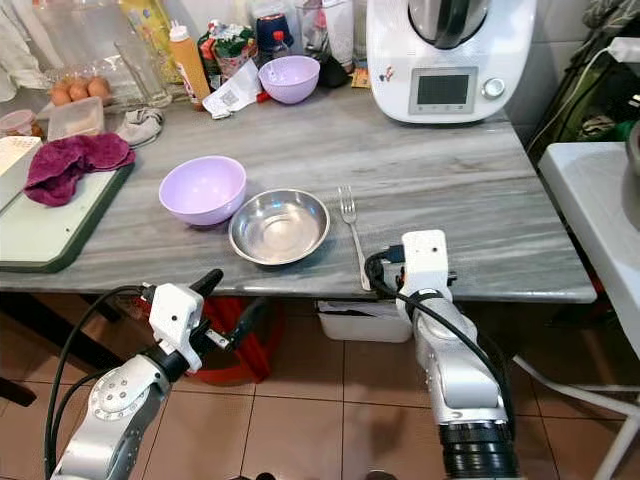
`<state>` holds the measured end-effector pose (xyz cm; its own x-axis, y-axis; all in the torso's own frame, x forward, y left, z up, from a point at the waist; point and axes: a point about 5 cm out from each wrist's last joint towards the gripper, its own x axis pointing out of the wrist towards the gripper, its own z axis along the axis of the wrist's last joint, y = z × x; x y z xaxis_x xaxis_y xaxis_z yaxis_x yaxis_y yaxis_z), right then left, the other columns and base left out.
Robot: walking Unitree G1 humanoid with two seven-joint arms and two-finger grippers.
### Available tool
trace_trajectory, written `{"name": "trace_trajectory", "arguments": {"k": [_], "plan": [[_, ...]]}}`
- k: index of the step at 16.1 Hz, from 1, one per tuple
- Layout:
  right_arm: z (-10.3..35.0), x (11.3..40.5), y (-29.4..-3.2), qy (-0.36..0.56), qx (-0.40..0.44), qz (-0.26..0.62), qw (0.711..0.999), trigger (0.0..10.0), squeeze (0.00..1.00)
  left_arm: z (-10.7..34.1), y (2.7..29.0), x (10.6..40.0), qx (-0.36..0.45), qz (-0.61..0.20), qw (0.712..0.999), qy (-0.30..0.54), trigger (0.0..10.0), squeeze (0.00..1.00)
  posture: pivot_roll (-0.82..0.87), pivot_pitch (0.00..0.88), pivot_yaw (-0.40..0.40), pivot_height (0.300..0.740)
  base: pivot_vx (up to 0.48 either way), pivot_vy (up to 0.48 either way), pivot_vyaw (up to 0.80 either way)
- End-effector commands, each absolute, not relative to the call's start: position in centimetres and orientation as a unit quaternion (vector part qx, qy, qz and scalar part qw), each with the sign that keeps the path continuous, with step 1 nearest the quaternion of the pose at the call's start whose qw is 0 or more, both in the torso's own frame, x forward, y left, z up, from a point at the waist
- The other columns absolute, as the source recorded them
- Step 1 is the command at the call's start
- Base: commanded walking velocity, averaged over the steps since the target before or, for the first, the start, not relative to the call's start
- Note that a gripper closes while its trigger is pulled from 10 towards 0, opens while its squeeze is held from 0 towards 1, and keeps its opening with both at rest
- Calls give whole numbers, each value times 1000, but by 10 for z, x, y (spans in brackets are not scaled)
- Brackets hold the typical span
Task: Setting the table
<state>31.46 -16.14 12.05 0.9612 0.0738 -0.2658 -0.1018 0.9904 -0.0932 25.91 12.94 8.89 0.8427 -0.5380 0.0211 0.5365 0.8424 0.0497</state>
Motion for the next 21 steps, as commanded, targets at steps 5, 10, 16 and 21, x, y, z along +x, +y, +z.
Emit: {"name": "trace_trajectory", "arguments": {"k": [5,10,16,21], "plan": [[112,315,-153,137,-94,64,984,10000,51,85,135,259,28,-276,961,-12,10000,0,-187,120,113,740,0,0,0],[115,323,-149,123,-103,63,985,10000,31,85,134,260,29,-279,960,-11,10000,0,-186,122,119,740,0,0,0],[115,330,-140,117,-101,76,985,10000,31,90,132,257,29,-279,960,-16,10000,0,-176,126,114,740,0,0,0],[119,327,-146,103,-96,61,988,10000,27,91,133,257,29,-276,961,-16,10000,0,-176,126,113,740,0,0,0]]}}
